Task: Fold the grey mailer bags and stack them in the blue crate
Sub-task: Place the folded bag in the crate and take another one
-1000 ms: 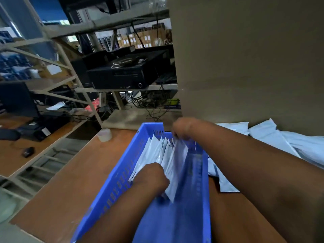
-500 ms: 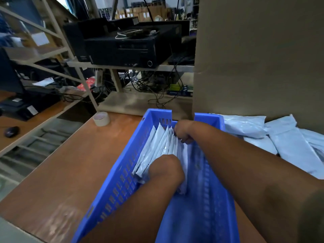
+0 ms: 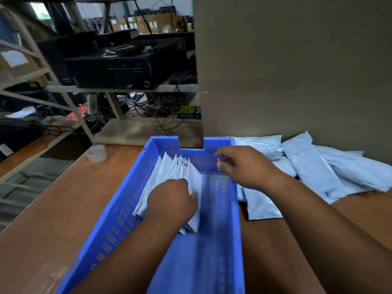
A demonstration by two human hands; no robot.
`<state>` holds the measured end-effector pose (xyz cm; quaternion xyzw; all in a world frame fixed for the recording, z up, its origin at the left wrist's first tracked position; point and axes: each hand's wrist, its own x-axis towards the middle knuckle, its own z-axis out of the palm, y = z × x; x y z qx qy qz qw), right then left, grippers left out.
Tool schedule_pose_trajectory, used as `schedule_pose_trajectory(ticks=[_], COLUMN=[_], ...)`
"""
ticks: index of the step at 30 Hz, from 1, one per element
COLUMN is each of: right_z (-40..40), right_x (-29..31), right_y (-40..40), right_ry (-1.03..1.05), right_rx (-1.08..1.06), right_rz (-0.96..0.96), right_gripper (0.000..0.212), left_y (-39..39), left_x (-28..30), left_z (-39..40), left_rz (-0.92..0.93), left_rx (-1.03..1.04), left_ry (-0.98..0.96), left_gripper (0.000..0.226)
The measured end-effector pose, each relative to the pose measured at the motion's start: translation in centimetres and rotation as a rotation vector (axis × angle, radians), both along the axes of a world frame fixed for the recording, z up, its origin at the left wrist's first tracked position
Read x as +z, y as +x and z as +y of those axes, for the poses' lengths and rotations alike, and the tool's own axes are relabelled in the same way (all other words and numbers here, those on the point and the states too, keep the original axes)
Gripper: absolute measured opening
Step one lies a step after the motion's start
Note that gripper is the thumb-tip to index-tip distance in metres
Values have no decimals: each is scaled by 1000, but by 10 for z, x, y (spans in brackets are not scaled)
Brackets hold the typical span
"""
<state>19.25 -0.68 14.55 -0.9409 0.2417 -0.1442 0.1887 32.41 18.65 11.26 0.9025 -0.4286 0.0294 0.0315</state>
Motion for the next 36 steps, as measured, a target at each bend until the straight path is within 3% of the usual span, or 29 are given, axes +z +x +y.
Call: schedule_pose_trajectory(ticks=[4, 10, 18, 28, 32, 36], right_z=[-7, -51, -117, -199, -211, -203], right_x=[-38, -88, -118, -142, -153, -153], right_y=[-99, -202, -269, -244, -238, -259], right_ry=[4, 163, 233, 289, 402, 508], right_rx=[-80, -231, -437, -642, -624, -463], right_rz=[-154, -52, -4, -60, -69, -169], right_gripper=[29, 33, 39, 48, 39, 18], left_y=[-43, -132, -222, -267, -274, -281], left_x=[28, 54, 3, -21, -21, -20], left_z=[-22, -101, -205, -260, -259, -243], left_rz=[-47, -46, 58, 1, 23, 11], left_rx=[-267, -544, -571, -485, -442, -463], left_ry=[-14, -15, 185, 243, 205, 141], left_gripper=[37, 35, 28, 25, 27, 25])
